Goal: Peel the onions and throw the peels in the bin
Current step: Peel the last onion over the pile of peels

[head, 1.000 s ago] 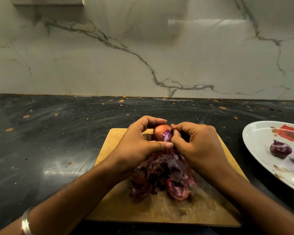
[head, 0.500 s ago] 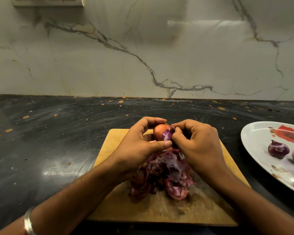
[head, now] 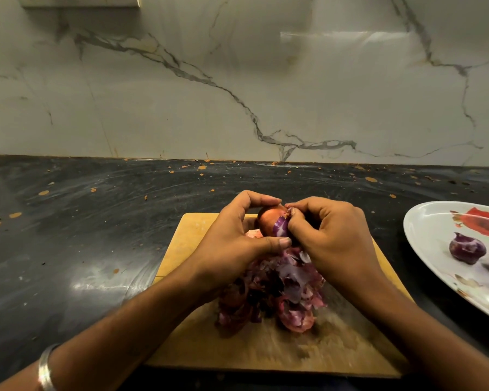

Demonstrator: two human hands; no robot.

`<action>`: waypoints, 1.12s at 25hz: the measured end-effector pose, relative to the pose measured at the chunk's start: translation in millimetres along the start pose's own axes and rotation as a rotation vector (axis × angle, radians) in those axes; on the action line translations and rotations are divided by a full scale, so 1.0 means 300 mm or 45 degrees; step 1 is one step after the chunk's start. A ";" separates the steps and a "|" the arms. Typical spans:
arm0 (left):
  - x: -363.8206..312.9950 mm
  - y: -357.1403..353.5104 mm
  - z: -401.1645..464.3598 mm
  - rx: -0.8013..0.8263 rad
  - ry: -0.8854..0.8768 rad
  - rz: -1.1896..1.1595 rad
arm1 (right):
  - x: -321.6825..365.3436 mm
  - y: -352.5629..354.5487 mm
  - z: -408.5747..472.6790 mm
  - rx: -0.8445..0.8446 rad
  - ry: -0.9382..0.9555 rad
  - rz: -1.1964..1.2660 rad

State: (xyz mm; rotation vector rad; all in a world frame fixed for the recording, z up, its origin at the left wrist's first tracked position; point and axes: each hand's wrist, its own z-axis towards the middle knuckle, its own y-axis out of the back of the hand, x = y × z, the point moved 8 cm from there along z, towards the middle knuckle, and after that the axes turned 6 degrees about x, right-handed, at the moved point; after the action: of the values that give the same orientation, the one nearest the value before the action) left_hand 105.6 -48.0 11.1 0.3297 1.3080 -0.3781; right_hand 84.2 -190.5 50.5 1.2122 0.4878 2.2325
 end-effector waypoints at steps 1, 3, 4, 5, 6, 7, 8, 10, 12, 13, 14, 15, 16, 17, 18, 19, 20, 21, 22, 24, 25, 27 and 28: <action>0.000 -0.002 -0.001 0.004 0.003 0.006 | -0.001 0.002 -0.001 -0.009 -0.003 0.005; 0.005 -0.006 -0.003 0.004 0.020 0.000 | -0.008 0.007 -0.003 -0.025 -0.022 0.008; 0.009 -0.007 -0.003 0.003 0.029 -0.007 | -0.012 0.007 -0.002 -0.032 -0.031 0.007; 0.010 -0.007 -0.003 0.003 0.037 -0.009 | -0.018 0.003 0.001 -0.028 -0.044 0.010; 0.011 -0.005 -0.002 0.002 0.046 -0.007 | -0.026 -0.004 0.003 -0.010 -0.065 0.022; 0.010 -0.002 -0.001 -0.002 0.052 0.003 | -0.032 -0.012 0.004 0.016 -0.086 0.042; 0.009 0.003 0.000 -0.003 0.056 0.017 | -0.037 -0.017 0.005 0.040 -0.099 0.069; 0.004 0.008 0.002 0.011 0.063 0.025 | -0.040 -0.015 0.007 0.070 -0.097 0.108; 0.002 0.004 0.001 0.028 0.066 0.017 | -0.040 -0.004 0.011 0.066 -0.088 0.088; 0.003 0.000 0.000 0.032 0.064 0.019 | -0.038 0.002 0.012 0.048 -0.081 0.060; 0.003 -0.002 0.001 0.030 0.058 0.025 | -0.034 0.006 0.013 0.026 -0.069 0.029; 0.002 -0.004 0.001 0.026 0.047 0.031 | -0.028 0.007 0.014 0.006 -0.061 0.003; 0.001 -0.005 0.001 0.024 0.037 0.035 | -0.029 0.006 0.014 -0.008 -0.067 -0.011; 0.001 -0.008 0.001 0.030 0.033 0.032 | -0.037 0.004 0.014 -0.012 -0.097 0.001; 0.001 -0.011 0.001 0.040 0.037 0.023 | -0.054 0.003 0.014 -0.006 -0.154 0.055; 0.002 -0.014 0.002 0.053 0.044 0.011 | -0.076 0.003 0.014 0.008 -0.226 0.148; 0.002 -0.014 0.001 0.065 0.050 -0.003 | -0.097 0.000 0.012 0.030 -0.303 0.263; 0.002 -0.014 0.003 0.076 0.054 -0.026 | -0.115 -0.009 0.007 0.058 -0.375 0.384; 0.003 -0.015 0.005 0.083 0.058 -0.064 | -0.127 -0.020 0.004 0.087 -0.433 0.491; 0.008 -0.013 0.009 0.085 0.073 -0.171 | -0.140 -0.034 0.001 0.106 -0.500 0.618; 0.011 -0.013 0.011 0.086 0.081 -0.227 | -0.147 -0.032 0.001 0.083 -0.518 0.635; 0.014 -0.011 0.016 0.083 0.086 -0.326 | -0.164 -0.014 0.004 0.020 -0.538 0.571; 0.013 -0.005 0.018 0.075 0.077 -0.368 | -0.169 -0.004 0.007 0.012 -0.524 0.488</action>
State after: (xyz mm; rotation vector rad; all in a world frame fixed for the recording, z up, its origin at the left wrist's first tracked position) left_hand 110.4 -52.1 8.4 0.2026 1.4097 -0.6553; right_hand 108.7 -220.7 18.1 1.8399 0.1072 2.1853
